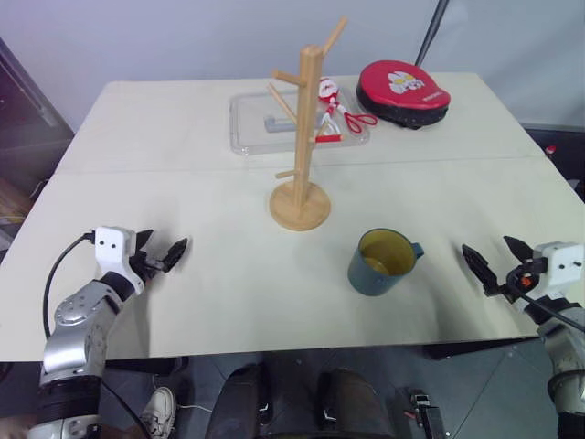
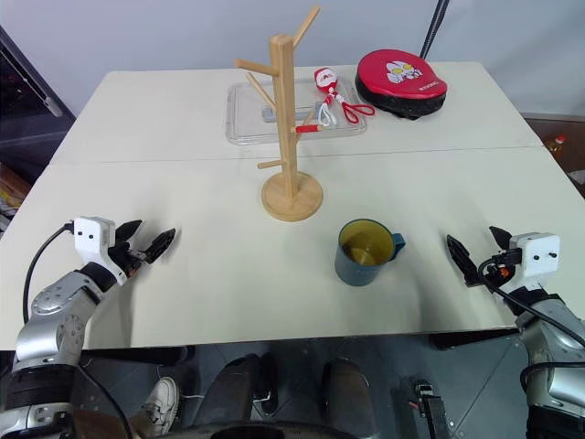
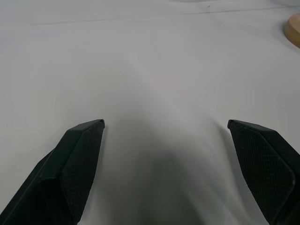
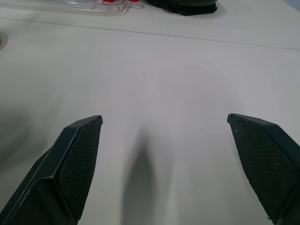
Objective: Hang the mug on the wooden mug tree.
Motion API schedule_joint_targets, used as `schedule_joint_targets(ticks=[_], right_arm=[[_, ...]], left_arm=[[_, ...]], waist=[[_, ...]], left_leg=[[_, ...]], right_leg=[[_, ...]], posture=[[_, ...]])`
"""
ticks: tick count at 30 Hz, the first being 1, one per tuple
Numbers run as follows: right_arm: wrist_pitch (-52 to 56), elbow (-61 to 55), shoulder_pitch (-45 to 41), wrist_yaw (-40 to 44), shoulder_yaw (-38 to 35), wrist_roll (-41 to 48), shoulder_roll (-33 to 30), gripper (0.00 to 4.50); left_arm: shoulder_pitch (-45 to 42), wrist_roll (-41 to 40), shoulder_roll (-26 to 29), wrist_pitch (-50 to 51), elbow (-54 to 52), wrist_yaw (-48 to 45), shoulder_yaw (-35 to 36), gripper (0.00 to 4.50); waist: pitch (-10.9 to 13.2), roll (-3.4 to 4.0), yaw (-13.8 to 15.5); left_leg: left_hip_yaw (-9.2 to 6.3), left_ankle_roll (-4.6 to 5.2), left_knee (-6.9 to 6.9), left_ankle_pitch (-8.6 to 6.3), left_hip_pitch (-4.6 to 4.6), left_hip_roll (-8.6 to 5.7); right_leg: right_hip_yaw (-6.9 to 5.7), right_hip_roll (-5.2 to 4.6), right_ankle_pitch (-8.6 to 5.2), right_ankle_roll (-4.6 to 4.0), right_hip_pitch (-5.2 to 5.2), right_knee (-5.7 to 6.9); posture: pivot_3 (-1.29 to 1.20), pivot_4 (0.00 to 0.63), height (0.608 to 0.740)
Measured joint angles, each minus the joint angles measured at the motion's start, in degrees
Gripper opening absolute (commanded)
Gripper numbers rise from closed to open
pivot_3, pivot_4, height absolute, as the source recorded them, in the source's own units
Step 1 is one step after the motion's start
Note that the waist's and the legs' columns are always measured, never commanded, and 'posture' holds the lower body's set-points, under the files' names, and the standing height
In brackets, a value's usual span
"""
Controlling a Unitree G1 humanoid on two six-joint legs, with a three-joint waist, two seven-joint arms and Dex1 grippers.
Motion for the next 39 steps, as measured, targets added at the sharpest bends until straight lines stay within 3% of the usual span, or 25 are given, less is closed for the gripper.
schedule_joint_targets(ticks=[13, 18, 22, 29, 39], right_arm=[[-0.3, -0.1, 1.3, 0.3, 0.0, -0.7, 0.2, 4.43], [0.6, -5.5, 4.1, 0.3, 0.0, 0.6, 0.8, 4.43], [2.9, -13.1, 7.7, 1.0, 0.4, 2.9, 0.9, 4.43], [5.3, -22.5, 13.4, 3.2, 7.7, 3.1, 1.2, 4.43], [4.4, -23.3, 12.3, 2.1, 11.3, 1.4, 3.0, 4.43]], left_arm=[[-0.4, -0.3, -0.9, -0.3, -2.6, -2.8, -1.5, 4.5], [-1.0, -1.7, -0.7, -0.5, -8.0, -9.8, -6.2, 4.5], [-1.3, -3.1, 2.7, 1.0, -12.3, -17.9, -11.0, 4.5], [-2.6, -4.1, 5.9, 2.6, -17.7, -26.2, -15.7, 4.5], [-3.8, -4.3, 5.9, 4.3, -19.7, -27.1, -16.7, 4.5]], waist=[[0.0, 0.0, 0.0], [0.0, 0.02, 0.0], [0.0, 0.07, -0.1], [-0.1, 0.12, 0.0], [-0.1, 0.12, 0.0]], left_leg=[[0.01, 0.01, 0.01, 0.01, 0.01, -0.01], [0.02, 0.0, 0.02, 0.01, 0.02, -0.01], [0.02, -0.01, 0.0, 0.02, 0.04, 0.01], [0.01, -0.01, 0.02, 0.02, 0.05, 0.01], [0.0, 0.0, 0.03, 0.02, 0.05, 0.01]], right_leg=[[0.0, 0.03, 0.02, 0.03, 0.03, 0.01], [0.0, 0.04, 0.03, 0.05, 0.04, 0.02], [0.0, 0.07, 0.02, 0.04, 0.03, 0.02], [0.01, 0.05, 0.02, 0.03, 0.06, 0.01], [0.01, 0.09, 0.02, 0.04, 0.05, 0.02]], posture=[[0.0, 0.15, 0.74], [0.0, 0.15, 0.74], [0.0, 0.15, 0.74], [0.0, 0.15, 0.74], [0.0, 0.15, 0.74]])
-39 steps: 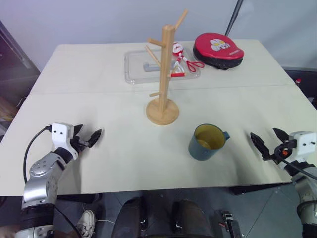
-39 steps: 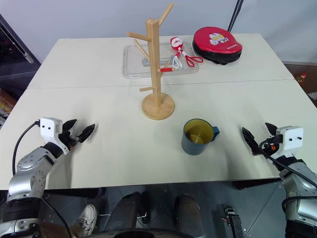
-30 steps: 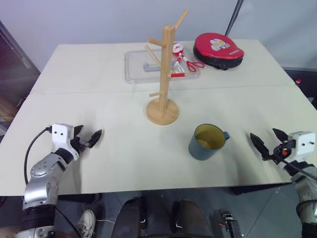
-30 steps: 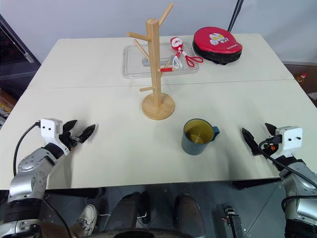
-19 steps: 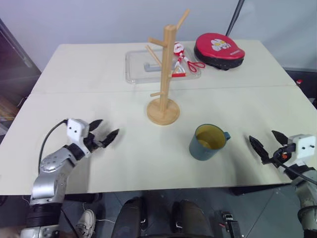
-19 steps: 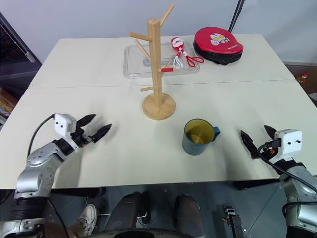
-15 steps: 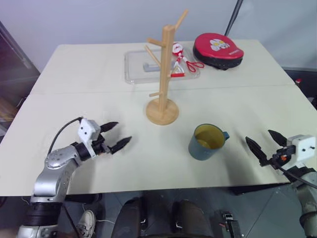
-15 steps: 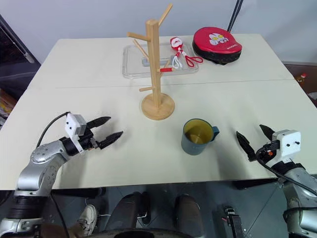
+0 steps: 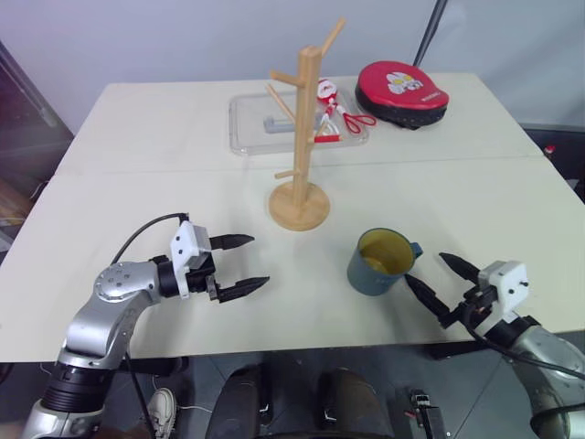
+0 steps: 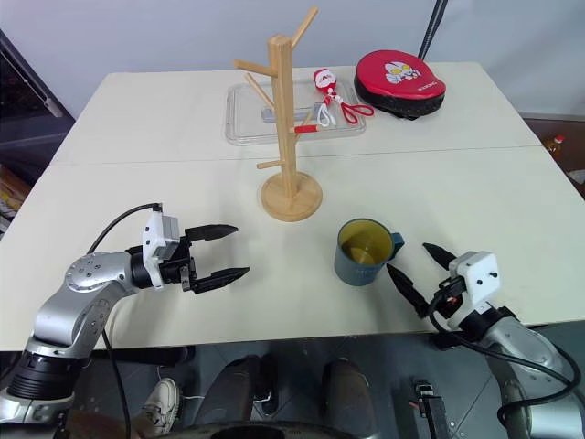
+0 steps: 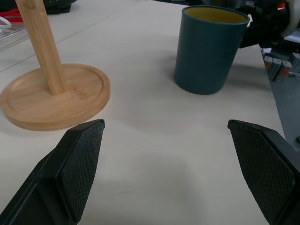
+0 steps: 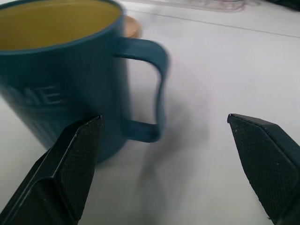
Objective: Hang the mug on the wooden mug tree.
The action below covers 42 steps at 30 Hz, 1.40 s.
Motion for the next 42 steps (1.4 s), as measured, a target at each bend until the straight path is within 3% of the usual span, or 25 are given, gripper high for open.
schedule_joint_targets(ticks=[20, 42], right_arm=[[-3.5, 8.8, -9.5, -1.9, 3.9, -4.5, 2.1, 4.43], [-8.4, 17.4, -16.1, 5.2, 6.6, -5.0, 1.1, 4.43]], left_arm=[[0.5, 0.0, 0.8, 0.6, -2.0, 0.9, 0.3, 4.5], [1.8, -0.8, 2.1, 1.1, -3.3, 1.7, 0.9, 4.5]], waist=[[0.0, -0.01, 0.0], [0.0, -0.01, -0.1]], left_leg=[[0.01, 0.01, 0.04, 0.02, 0.01, -0.02], [0.01, 0.0, 0.14, 0.02, 0.02, -0.02]], right_leg=[[-0.01, 0.03, 0.01, 0.02, 0.03, 0.04], [-0.01, 0.04, 0.01, 0.02, 0.04, 0.19]], posture=[[0.0, 0.15, 0.74], [0.0, 0.15, 0.74]])
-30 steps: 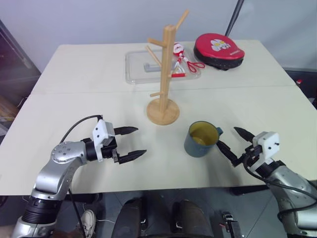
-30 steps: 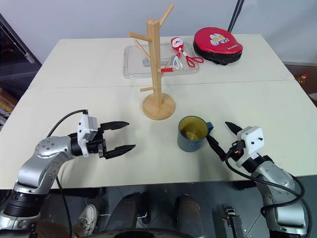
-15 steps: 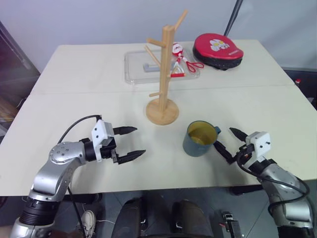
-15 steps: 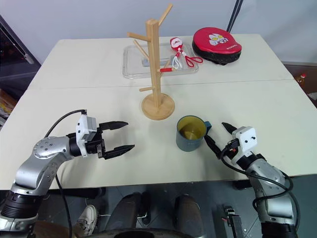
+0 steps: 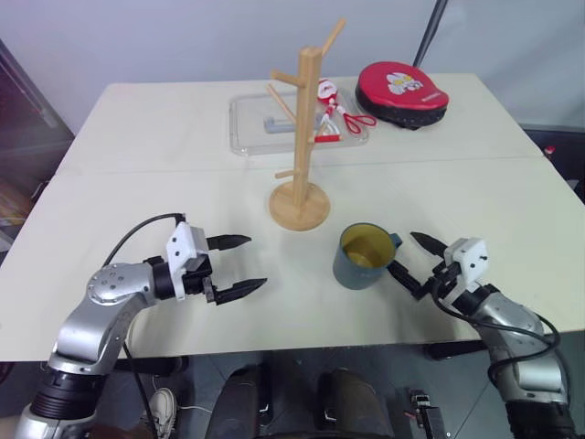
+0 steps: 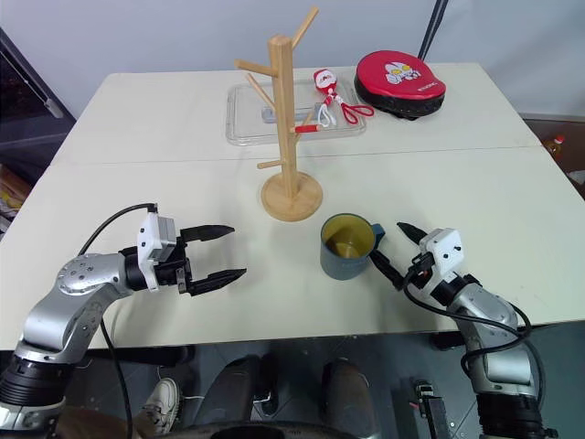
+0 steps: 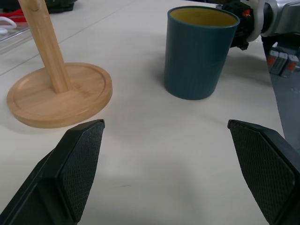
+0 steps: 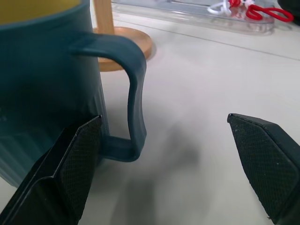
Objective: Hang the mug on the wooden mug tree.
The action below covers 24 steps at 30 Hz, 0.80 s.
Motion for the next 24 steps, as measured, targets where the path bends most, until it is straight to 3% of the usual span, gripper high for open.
schedule_joint_targets(ticks=[3, 5, 13, 21, 24], right_arm=[[0.2, 0.0, -0.7, 0.3, 0.2, 0.0, 0.0, 4.43], [0.4, 0.0, -1.0, 0.6, 0.5, 0.0, 0.0, 3.92], [1.6, 0.4, -2.3, 2.1, 1.3, 0.5, 0.0, 0.06], [4.5, -5.3, -0.4, 0.0, 1.4, 0.9, -0.3, 0.06], [7.3, -11.6, -0.5, -2.1, 1.4, 0.0, -3.3, 0.06]], left_arm=[[0.5, -0.1, 0.1, 0.0, -0.5, 0.2, 0.0, 4.5], [0.7, -0.1, 0.1, 0.1, -0.7, 0.5, 0.0, 4.5], [0.8, -0.1, 0.1, 0.0, -0.9, 1.2, 0.0, 4.5], [0.7, -0.1, 0.1, -0.3, -0.6, 1.1, 0.5, 4.5], [0.1, 0.1, 0.1, -0.8, 1.4, 1.2, 0.9, 4.5]], waist=[[0.0, 0.0, 0.0], [0.0, 0.0, 0.0], [0.0, 0.0, 0.0], [0.0, -0.01, 0.1], [0.0, 0.01, -0.1]], left_leg=[[0.0, 0.0, 0.01, 0.0, 0.0, 0.0], [0.0, 0.0, 0.01, 0.0, 0.0, 0.0], [0.0, 0.0, 0.03, 0.0, 0.0, 0.0], [0.0, 0.0, 0.06, 0.0, 0.0, 0.0], [0.0, 0.0, 0.1, 0.0, -0.01, 0.01]], right_leg=[[0.0, 0.0, 0.0, 0.0, 0.0, 0.01], [0.0, 0.0, 0.0, 0.0, 0.0, 0.01], [0.0, 0.0, 0.0, 0.0, 0.01, 0.02], [0.0, -0.02, 0.0, 0.0, 0.01, 0.04], [0.0, -0.02, 0.0, 0.0, -0.03, 0.1]], posture=[[0.0, 0.15, 0.74], [0.0, 0.15, 0.74], [0.0, 0.15, 0.74], [0.0, 0.15, 0.74], [0.0, 0.15, 0.74]])
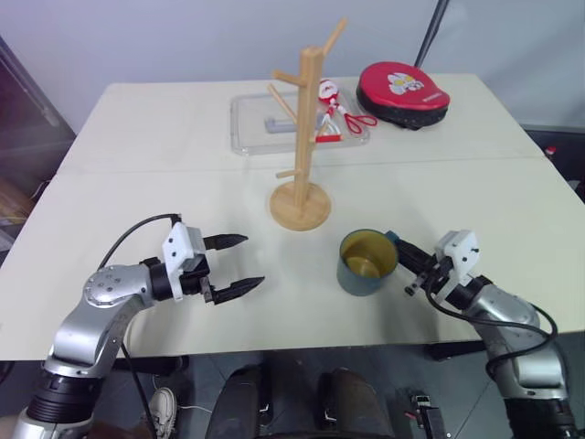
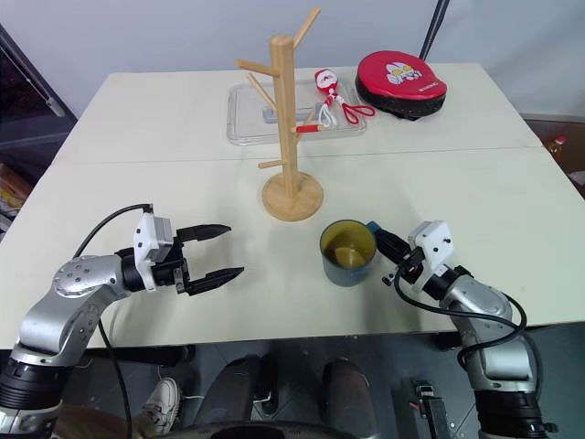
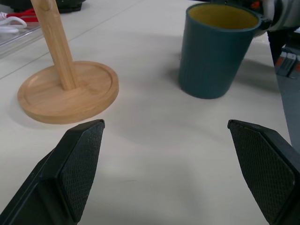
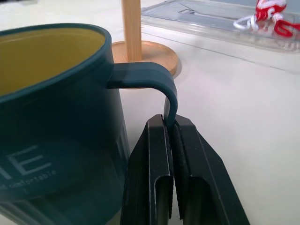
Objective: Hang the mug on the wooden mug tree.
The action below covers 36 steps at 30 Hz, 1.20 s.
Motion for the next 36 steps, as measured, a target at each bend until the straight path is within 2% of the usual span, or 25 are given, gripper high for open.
schedule_joint_targets(ticks=[3, 6, 13, 26, 36], right_arm=[[3.7, -8.1, -3.9, -1.3, 0.0, -1.1, -4.9, 0.06], [7.5, -13.9, -9.2, -2.7, 0.3, -0.8, -7.1, 0.06], [13.0, -14.9, -17.4, -2.6, 2.9, -1.7, -10.8, 0.06], [14.4, -3.4, -33.1, -1.9, 10.2, -7.6, -11.7, 0.06], [12.0, 5.7, -41.9, 0.2, 14.6, -11.5, -9.4, 0.06]], left_arm=[[-2.0, 0.3, -0.4, -1.1, 1.8, 0.4, 0.8, 4.5], [-3.3, 0.2, -1.4, -1.7, 2.5, 0.8, 0.9, 4.5], [-3.8, -2.5, -2.1, -0.4, 2.4, 1.5, 2.4, 4.5], [-4.7, -10.8, 0.1, 6.2, -2.9, 3.2, 8.7, 4.5], [-4.1, -12.1, 0.4, 7.3, -5.7, 5.3, 10.2, 4.5]], waist=[[0.0, 0.0, -0.1], [0.0, -0.04, 0.1], [0.0, -0.09, 0.1], [0.0, -0.09, 0.0], [0.0, -0.09, 0.0]], left_leg=[[0.0, 0.0, 0.04, 0.0, 0.0, 0.02], [-0.01, 0.0, 0.07, 0.0, -0.01, 0.01], [-0.01, 0.04, 0.14, -0.03, -0.05, -0.01], [0.01, 0.04, 0.34, -0.03, -0.07, 0.0], [0.02, 0.04, 0.37, -0.03, -0.09, -0.01]], right_leg=[[0.01, 0.01, 0.0, 0.0, -0.05, 0.1], [0.01, 0.0, 0.0, -0.01, -0.02, 0.1], [0.0, -0.03, 0.0, -0.01, -0.02, 0.11], [0.0, -0.02, 0.0, -0.01, -0.03, 0.27], [0.0, -0.03, 0.0, -0.01, -0.03, 0.28]], posture=[[0.0, 0.15, 0.74], [0.0, 0.15, 0.74], [0.0, 0.15, 0.74], [0.0, 0.15, 0.74], [0.0, 0.15, 0.74]])
